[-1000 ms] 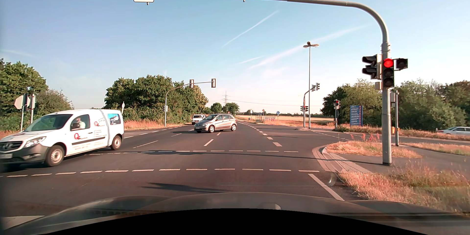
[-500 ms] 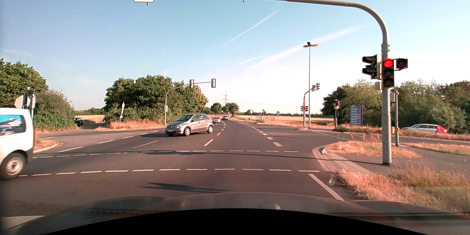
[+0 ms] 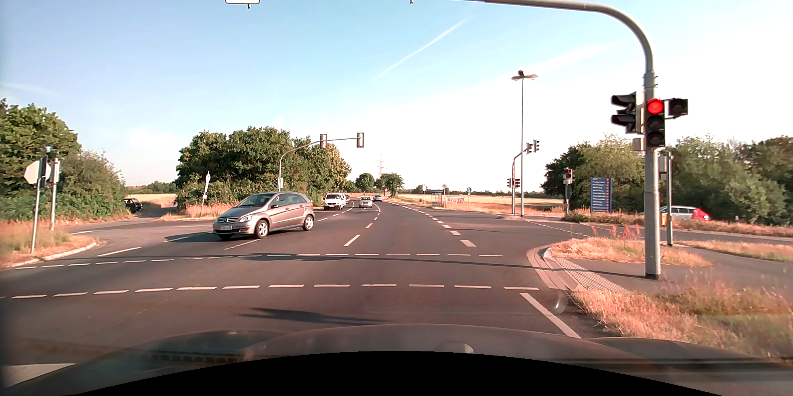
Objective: Follow the waypoints while adhering to traffic rules and regulations
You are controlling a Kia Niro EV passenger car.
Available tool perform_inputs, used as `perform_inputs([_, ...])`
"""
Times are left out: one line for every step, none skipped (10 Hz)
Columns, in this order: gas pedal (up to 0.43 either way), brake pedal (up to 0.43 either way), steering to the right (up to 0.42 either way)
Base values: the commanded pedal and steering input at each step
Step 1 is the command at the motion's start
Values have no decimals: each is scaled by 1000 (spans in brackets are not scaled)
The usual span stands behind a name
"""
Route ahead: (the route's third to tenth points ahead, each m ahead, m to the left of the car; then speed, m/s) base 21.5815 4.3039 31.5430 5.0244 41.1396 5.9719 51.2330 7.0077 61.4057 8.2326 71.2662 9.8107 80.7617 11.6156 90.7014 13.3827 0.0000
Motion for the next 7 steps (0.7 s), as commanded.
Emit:
perform_inputs([0, 274, -6])
perform_inputs([0, 274, -6])
perform_inputs([0, 274, -6])
perform_inputs([0, 274, -6])
perform_inputs([0, 274, -6])
perform_inputs([0, 274, -6])
perform_inputs([0, 274, -6])
